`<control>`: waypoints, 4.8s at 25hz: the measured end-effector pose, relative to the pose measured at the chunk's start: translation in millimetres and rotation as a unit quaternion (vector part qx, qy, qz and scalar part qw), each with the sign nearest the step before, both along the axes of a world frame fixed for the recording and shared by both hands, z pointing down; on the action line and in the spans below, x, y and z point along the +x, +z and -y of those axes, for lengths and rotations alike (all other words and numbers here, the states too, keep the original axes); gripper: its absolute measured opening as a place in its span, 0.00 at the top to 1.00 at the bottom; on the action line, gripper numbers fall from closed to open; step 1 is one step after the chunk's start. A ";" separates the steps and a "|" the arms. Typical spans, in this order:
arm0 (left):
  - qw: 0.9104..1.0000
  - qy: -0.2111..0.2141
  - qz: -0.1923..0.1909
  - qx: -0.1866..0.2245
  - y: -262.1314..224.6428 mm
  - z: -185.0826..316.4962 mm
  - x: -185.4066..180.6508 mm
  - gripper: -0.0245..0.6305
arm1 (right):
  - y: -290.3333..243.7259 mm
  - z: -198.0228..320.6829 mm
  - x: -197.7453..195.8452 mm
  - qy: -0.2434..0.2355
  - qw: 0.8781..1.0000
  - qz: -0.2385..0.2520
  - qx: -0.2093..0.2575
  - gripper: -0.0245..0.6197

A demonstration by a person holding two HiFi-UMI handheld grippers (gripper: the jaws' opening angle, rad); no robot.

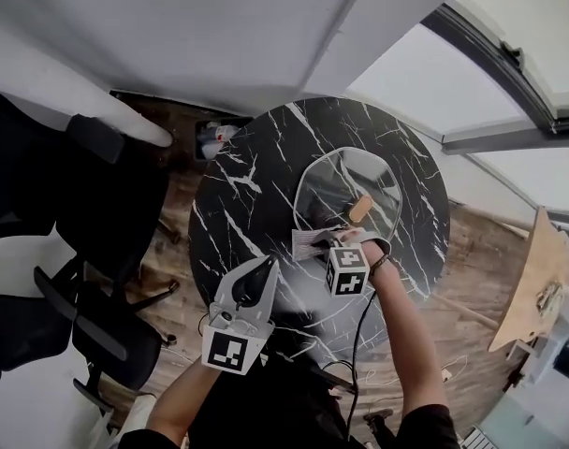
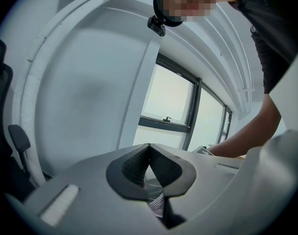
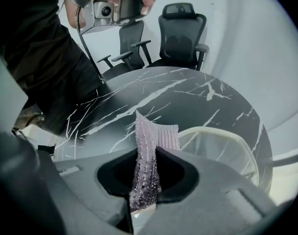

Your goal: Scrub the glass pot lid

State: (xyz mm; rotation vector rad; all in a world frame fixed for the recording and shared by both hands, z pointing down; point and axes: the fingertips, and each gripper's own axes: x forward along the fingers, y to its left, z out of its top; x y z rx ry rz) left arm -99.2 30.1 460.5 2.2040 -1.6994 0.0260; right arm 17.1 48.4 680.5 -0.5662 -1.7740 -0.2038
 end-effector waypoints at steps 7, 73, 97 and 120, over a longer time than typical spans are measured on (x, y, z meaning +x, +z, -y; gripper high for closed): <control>1.000 0.015 0.004 0.011 -17.3 -4.6 22.7 0.96 | -5.7 -28.7 25.1 0.052 0.997 -0.003 -0.063 0.85; 0.998 0.055 0.022 -0.034 -13.7 1.1 83.0 0.96 | -41.1 55.0 49.3 0.376 0.907 0.146 0.117 0.85; 0.998 0.036 0.022 0.054 -115.1 -39.4 139.5 0.96 | -205.0 19.0 102.2 0.649 0.644 0.398 0.078 0.85; 0.994 0.041 0.028 0.094 -136.8 -112.3 166.3 0.96 | -331.3 -84.4 140.2 0.633 0.567 0.510 0.132 0.85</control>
